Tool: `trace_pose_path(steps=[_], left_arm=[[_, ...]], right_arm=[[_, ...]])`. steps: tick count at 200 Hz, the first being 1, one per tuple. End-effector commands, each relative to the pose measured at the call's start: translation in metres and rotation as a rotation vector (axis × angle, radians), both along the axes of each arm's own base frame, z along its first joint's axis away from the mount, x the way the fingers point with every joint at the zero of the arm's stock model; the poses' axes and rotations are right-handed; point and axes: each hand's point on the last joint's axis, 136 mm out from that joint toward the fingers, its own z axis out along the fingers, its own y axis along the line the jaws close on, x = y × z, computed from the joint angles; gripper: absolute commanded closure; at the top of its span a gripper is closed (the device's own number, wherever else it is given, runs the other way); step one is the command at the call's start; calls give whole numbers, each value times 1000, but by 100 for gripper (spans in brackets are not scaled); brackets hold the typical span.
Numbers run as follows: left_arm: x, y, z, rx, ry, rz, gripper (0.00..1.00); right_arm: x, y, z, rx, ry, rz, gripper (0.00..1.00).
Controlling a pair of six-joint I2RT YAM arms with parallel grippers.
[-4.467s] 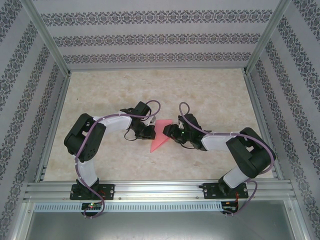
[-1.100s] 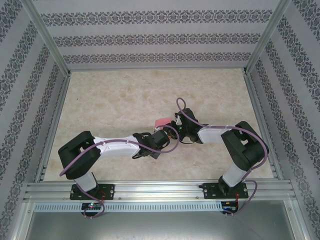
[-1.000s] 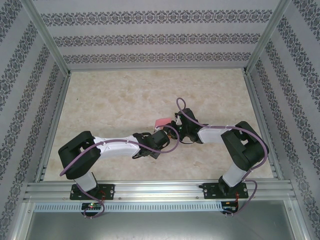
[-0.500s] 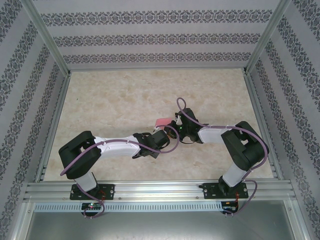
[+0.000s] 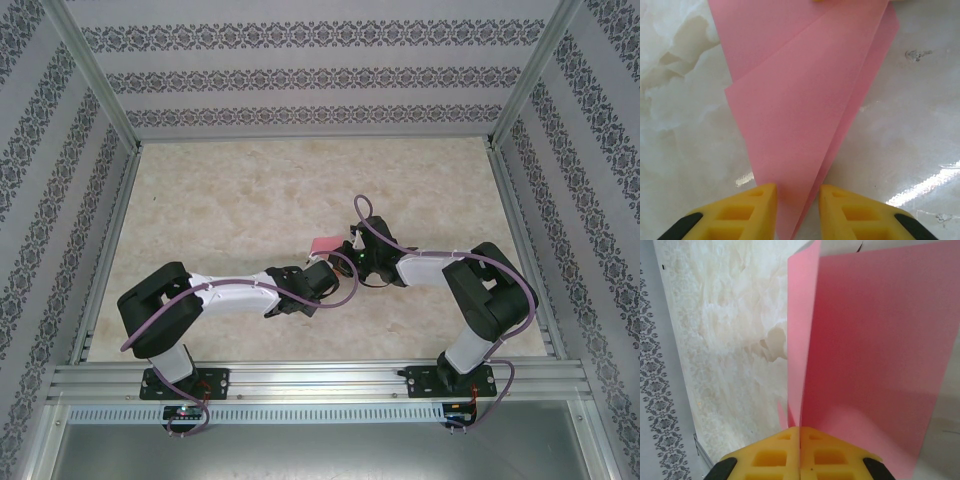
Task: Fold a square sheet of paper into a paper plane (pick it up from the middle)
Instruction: Fourth fold the wing at the center of the table.
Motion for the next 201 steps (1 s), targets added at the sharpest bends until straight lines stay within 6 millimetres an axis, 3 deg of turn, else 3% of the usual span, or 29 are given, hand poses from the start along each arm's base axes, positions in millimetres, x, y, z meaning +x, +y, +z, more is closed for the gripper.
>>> trace_pose_path(steps=[1,110,135,166,201], left_arm=[[1,-5,-3,11,-27,-24,74],[4,-6,6,-11,-39,-21,97],[4,-6,8,-76,-3,-7,98],[2,-11,17,-248,68,-16,99],[1,-13,19,-406,164,-14,99]], right_arm=[[4,2,12,34,-13,1,93],[2,-2,15,28,-34,-5,87],[2,-9,20,9,-56,-18,79],[0,-23,26,-17,-87,-43,62],[-2,-31,40,-15,-145,-61,56]])
